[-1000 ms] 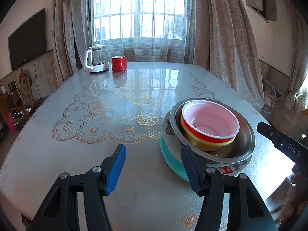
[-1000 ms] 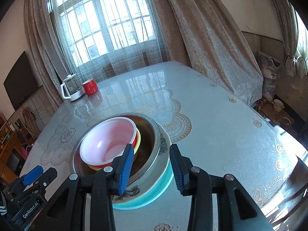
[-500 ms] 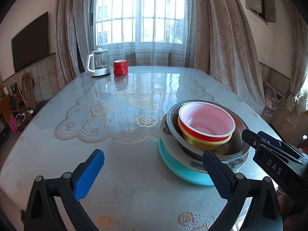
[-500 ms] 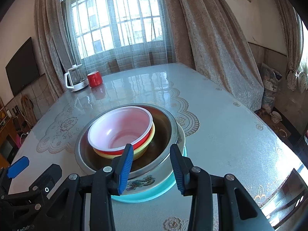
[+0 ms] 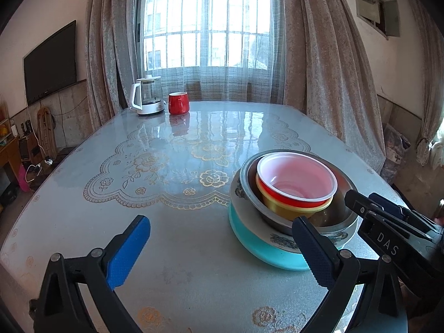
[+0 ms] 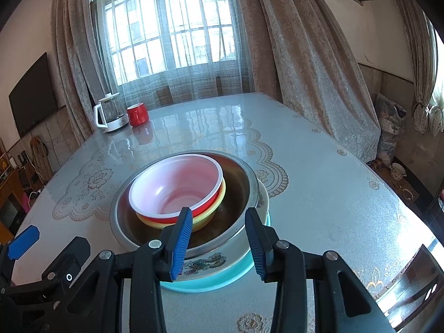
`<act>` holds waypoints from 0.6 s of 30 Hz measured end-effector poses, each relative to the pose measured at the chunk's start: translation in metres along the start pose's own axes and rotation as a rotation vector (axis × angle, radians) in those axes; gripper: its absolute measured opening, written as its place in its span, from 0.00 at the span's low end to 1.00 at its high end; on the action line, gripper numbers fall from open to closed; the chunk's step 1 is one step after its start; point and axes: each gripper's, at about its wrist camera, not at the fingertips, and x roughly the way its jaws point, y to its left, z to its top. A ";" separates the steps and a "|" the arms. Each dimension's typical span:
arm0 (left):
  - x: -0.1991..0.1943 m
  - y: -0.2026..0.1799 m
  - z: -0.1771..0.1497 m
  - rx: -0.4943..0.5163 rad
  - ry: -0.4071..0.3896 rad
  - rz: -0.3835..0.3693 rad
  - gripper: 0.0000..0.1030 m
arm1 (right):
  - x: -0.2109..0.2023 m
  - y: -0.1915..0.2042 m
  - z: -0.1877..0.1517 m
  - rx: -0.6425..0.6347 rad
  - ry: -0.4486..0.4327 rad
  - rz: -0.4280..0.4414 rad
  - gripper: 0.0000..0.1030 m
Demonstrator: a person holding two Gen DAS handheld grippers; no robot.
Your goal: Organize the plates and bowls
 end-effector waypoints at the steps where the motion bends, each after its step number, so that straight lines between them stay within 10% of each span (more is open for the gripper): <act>1: 0.000 0.001 0.000 -0.006 0.000 0.010 1.00 | 0.000 0.000 0.000 0.001 0.002 0.001 0.39; 18: 0.001 0.003 0.002 -0.014 -0.018 0.039 1.00 | 0.000 0.004 0.001 -0.015 -0.008 0.003 0.39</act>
